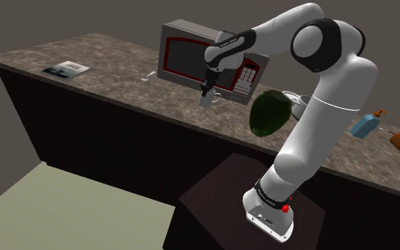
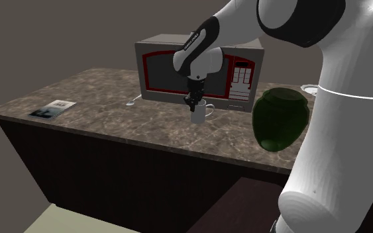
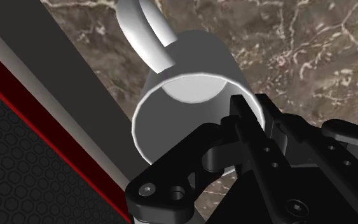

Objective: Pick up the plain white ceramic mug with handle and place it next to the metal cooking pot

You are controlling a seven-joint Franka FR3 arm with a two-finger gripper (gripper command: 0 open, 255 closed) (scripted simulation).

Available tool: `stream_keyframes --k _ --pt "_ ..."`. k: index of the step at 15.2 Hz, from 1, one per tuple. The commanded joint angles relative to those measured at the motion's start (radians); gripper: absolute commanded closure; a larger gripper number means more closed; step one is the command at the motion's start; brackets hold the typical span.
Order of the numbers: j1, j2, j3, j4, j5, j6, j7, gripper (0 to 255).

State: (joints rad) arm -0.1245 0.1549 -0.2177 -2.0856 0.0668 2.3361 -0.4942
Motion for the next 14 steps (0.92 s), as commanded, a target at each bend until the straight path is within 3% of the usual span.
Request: stream_keyframes --k 1,4,14 --pt "0.0 0.0 0.0 0.0 0.0 0.0 0.0 255" --pt "0.0 0.0 0.0 0.0 0.0 0.0 0.0 255" --pt "0.003 -0.063 -0.004 0.063 -0.023 -0.124 0.017 255"
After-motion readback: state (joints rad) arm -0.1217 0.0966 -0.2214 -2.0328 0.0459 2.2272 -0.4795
